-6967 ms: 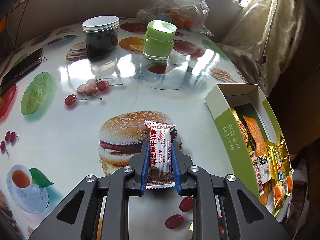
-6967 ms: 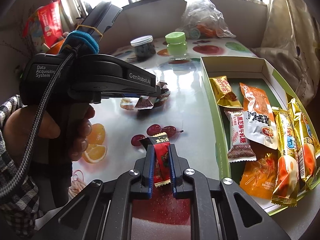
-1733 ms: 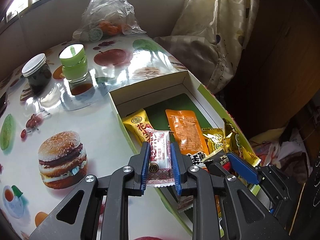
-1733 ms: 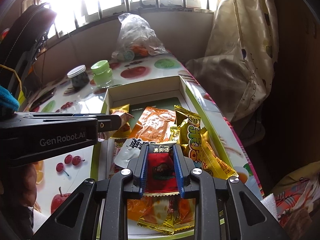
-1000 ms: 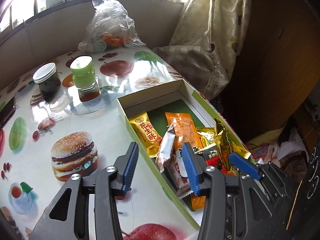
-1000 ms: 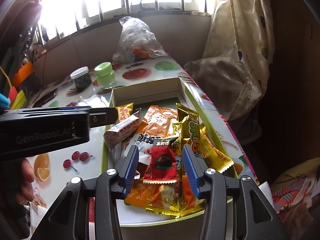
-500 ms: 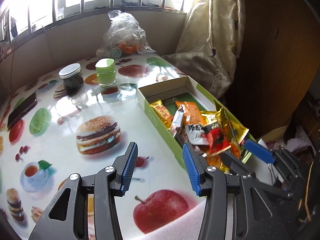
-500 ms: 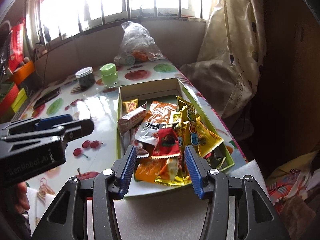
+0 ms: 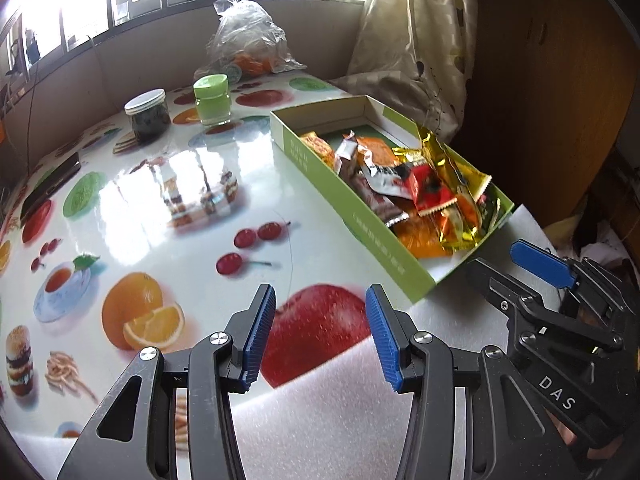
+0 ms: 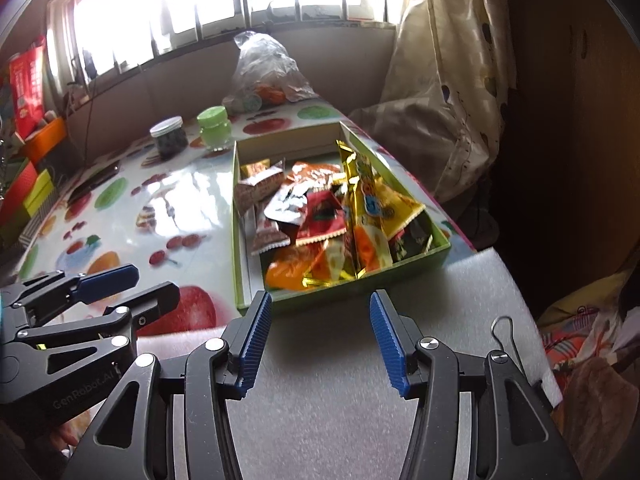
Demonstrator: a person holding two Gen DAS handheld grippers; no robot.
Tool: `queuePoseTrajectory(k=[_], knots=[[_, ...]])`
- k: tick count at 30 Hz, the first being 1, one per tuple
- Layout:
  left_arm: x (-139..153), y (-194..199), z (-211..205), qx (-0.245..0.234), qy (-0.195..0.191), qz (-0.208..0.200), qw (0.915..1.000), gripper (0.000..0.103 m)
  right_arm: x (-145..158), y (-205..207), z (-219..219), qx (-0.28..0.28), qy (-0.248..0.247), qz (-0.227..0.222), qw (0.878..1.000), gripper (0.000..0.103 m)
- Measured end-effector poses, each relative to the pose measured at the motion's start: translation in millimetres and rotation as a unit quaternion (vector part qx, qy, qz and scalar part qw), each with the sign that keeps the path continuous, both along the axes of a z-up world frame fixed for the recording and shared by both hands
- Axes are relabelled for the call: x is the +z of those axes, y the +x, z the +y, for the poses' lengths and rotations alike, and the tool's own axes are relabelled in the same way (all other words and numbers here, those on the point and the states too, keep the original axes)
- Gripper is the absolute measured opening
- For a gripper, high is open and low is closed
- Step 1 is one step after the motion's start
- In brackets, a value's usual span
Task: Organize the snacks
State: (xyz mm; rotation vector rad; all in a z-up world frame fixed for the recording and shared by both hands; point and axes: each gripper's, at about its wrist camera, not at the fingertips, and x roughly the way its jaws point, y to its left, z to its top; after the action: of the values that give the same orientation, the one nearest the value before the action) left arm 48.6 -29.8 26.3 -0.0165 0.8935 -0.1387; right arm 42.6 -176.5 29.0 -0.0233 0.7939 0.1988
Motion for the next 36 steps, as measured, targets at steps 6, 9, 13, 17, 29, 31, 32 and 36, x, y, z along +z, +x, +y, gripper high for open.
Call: queuePoseTrajectory(k=[6, 9, 13, 17, 29, 31, 32, 36], knots=[[-19, -5, -7, -0.003, 0.003, 0.029, 0.9996, 0.048, -16, -8, -7, -0.011, -0.003, 0.018, 1.0, 0.052], [-22, -5, -10, -0.005, 0.007, 0.03, 0.9995, 0.048, -22, -7, -7, -0.013, -0.013, 0.023, 1.0, 0.052], [-24, -6, -10, -0.003, 0.002, 0.03, 0.9995, 0.048, -28, -8, -8, -0.017, -0.013, 0.025, 0.999, 0.053], [-27, -7, -6, 0.014, -0.007, 0.027, 0.9995, 0.056, -29, -8, -3, -0.016, -0.027, 0.022, 0.999, 0.056], [-30, -9, -3, 0.018, -0.013, 0.013, 0.9997, 0.06, -31, -12, -1, -0.025, -0.029, 0.01, 0.999, 0.057], [-30, -9, -2, 0.019, -0.014, 0.013, 0.9996, 0.06, -30, -12, -2, -0.026, -0.027, 0.009, 0.999, 0.057], [-30, -9, -2, 0.02, -0.015, 0.013, 0.9996, 0.06, -30, -12, -2, -0.027, -0.027, 0.008, 0.999, 0.057], [-30, -9, -1, 0.021, -0.016, 0.011, 0.9996, 0.06, -30, -11, -3, -0.029, -0.026, 0.007, 0.999, 0.057]])
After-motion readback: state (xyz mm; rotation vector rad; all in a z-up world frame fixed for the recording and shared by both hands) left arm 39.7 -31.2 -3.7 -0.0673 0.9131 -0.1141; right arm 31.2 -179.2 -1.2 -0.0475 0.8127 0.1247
